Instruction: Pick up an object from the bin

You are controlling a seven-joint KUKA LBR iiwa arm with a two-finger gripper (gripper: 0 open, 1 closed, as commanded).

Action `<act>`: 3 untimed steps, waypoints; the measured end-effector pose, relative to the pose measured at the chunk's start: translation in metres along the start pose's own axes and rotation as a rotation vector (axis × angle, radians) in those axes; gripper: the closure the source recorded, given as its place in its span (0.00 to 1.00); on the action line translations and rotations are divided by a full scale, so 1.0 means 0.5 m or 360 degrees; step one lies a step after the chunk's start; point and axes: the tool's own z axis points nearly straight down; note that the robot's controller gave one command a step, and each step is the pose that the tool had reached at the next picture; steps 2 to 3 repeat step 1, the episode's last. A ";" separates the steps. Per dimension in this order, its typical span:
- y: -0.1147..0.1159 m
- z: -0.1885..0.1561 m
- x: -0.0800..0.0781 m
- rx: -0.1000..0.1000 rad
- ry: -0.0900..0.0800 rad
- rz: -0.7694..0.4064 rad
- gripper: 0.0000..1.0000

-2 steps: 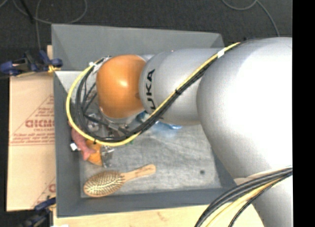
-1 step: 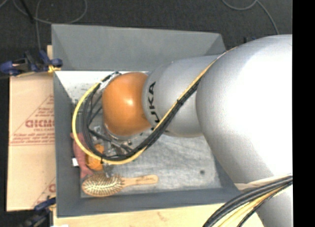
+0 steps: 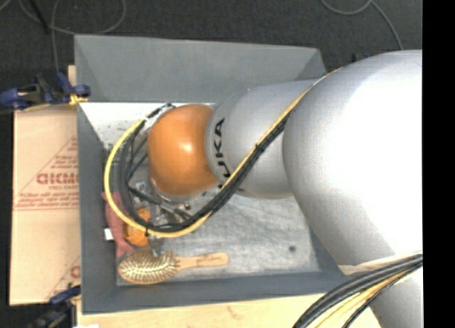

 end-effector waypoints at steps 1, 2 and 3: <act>-0.009 -0.232 0.036 0.0003 0.0047 0.0166 1.00; -0.009 -0.232 0.036 0.0003 0.0047 0.0166 1.00; -0.009 -0.232 0.036 0.0003 0.0047 0.0166 1.00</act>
Offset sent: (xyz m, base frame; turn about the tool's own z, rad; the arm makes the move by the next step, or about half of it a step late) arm 0.0000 0.0000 0.0000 0.0000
